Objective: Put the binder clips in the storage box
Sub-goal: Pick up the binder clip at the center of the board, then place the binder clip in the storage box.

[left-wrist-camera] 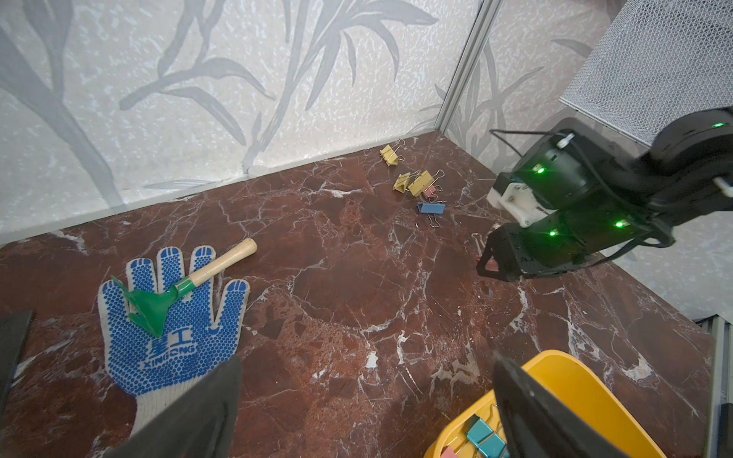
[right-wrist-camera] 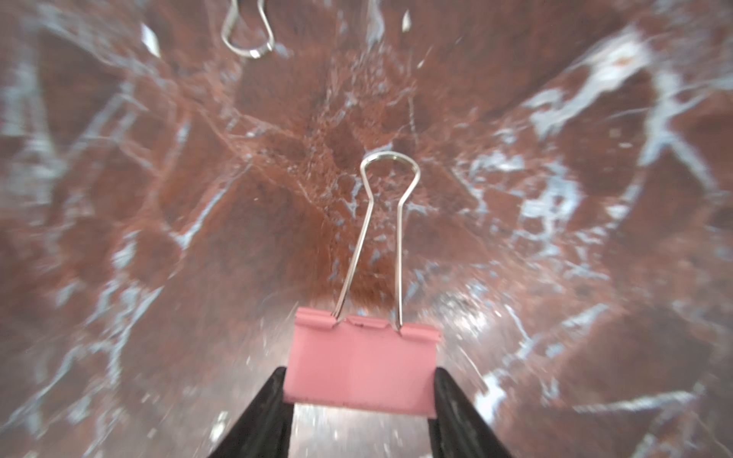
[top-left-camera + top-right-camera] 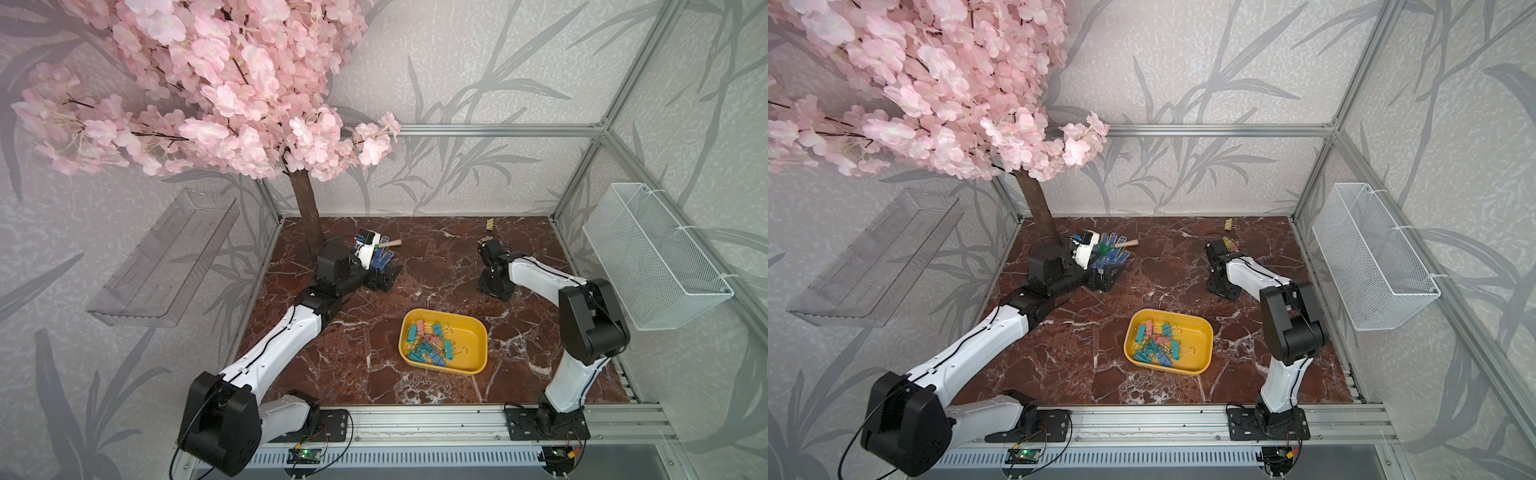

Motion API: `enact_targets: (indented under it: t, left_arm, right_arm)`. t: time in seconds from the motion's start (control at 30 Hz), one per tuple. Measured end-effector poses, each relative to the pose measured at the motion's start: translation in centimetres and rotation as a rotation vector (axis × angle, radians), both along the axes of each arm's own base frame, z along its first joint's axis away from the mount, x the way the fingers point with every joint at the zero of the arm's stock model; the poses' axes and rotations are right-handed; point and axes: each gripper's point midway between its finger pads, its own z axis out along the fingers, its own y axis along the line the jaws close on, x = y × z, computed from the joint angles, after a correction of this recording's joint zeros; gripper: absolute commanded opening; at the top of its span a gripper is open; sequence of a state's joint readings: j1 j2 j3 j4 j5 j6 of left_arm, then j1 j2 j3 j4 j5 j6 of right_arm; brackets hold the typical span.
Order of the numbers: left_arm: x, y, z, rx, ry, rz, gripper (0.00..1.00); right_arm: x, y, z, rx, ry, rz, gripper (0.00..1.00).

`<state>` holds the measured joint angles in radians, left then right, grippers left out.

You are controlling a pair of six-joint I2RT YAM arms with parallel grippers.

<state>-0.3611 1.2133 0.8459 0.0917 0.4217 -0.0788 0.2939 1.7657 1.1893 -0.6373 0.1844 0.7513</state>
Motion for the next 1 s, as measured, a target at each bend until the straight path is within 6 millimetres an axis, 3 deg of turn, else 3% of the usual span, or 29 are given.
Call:
enact_targets:
  t: [0.1, 0.2, 0.27, 0.37, 0.5, 0.63, 0.87, 1.0]
  left_arm:
    - [-0.1, -0.1, 0.0, -0.002, -0.002, -0.005, 1.0]
    - [-0.2, -0.3, -0.1, -0.003, -0.001, -0.01, 1.0]
    - [-0.2, -0.3, -0.1, -0.003, -0.003, -0.011, 1.0]
    - [-0.2, -0.3, 0.0, -0.004, -0.004, -0.012, 1.0]
    - [-0.2, -0.4, 0.0, -0.004, -0.006, -0.014, 1.0]
    - [-0.2, -0.5, 0.0, -0.004, -0.006, -0.016, 1.0]
    - [-0.3, -0.5, -0.2, -0.002, -0.002, -0.018, 1.0]
    - [-0.4, -0.7, -0.2, -0.001, -0.002, -0.021, 1.0]
  right_arm:
    - [-1.4, 1.2, 3.9, 0.035, -0.09, 0.033, 0.46]
    - [-3.7, 3.8, 8.3, 0.103, -0.203, 0.09, 0.46]
    - [-6.1, 6.2, 10.7, 0.156, -0.27, 0.149, 0.46]
    - [-10.0, 9.7, 12.5, 0.223, -0.309, 0.24, 0.46]
    - [-13.7, 12.5, 11.1, 0.243, -0.249, 0.307, 0.47]
    - [-16.0, 14.0, 7.9, 0.196, -0.164, 0.355, 0.5]
    - [-16.6, 13.8, 2.5, 0.101, -0.06, 0.355, 0.5]
    - [-16.2, 13.9, 1.8, 0.084, -0.071, 0.358, 0.53]
